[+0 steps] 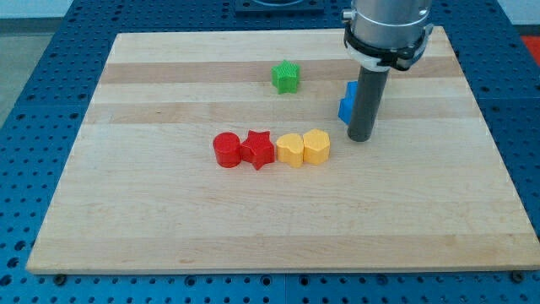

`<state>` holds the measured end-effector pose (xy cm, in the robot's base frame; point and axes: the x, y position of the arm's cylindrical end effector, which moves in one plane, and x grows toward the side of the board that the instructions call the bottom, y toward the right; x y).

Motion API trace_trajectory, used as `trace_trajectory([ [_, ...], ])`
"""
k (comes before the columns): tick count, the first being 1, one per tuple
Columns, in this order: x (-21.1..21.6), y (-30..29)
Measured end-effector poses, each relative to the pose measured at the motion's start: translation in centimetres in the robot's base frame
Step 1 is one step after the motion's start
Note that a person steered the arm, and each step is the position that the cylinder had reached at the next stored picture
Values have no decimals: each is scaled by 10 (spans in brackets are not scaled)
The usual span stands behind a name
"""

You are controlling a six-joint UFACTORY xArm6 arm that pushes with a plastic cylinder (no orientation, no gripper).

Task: Slide the blue triangle along with the blue cube and green circle up a bit

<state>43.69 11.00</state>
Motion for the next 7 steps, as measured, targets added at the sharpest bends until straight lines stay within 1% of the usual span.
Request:
trace_trajectory([
  [2,-3,-10],
  [4,-23,-10],
  [5,-19,-6],
  [6,-18,18],
  [7,-31,43],
])
